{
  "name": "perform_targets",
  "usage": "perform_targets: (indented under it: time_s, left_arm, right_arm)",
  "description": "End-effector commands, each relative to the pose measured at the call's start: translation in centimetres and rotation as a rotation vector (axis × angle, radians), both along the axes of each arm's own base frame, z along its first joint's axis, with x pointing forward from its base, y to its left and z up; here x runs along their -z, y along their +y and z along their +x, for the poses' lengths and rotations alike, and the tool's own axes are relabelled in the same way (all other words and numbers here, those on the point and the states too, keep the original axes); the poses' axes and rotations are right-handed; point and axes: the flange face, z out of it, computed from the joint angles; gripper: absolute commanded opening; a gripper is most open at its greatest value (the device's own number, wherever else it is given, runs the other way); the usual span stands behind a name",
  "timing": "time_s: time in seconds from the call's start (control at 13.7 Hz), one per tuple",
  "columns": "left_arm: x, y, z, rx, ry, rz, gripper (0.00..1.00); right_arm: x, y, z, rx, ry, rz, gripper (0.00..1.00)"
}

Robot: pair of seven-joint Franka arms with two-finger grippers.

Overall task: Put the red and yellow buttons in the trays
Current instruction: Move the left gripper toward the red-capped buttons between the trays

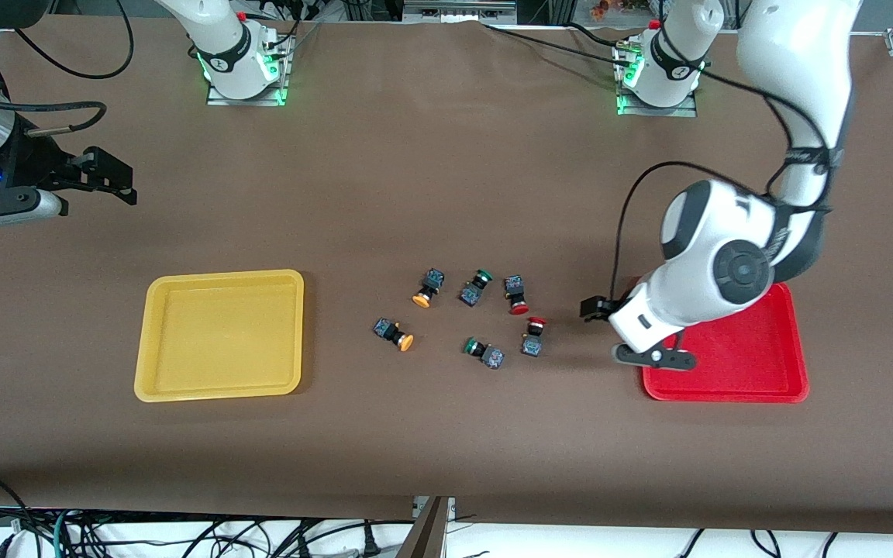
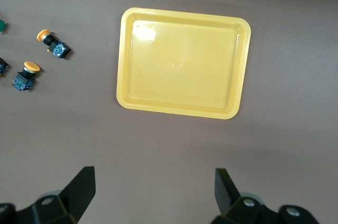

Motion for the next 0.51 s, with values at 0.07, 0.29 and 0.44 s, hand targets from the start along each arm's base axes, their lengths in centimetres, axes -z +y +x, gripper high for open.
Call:
perform_targets:
  time_s: [0.07,0.29,0.44]
  left_arm:
    - [5.6,-4.5,0.4,0.021,-0.045,-0.037,1.0]
    - [7.3,-7.0,-0.3,0.004,-0.055,-0.039,1.0]
    - [8.8,-7.5,-0.2,-0.002,-0.081,-0.045,1.0]
  right_arm:
    - [4.1,0.9,3.4,-0.01,-0.011,0.009,1.0]
    - [9.6,2.2,5.0,-0.028,0.07,-0.012,1.0]
    - [13.9,3.7,6.1,-0.04,0.122,-0.006,1.0]
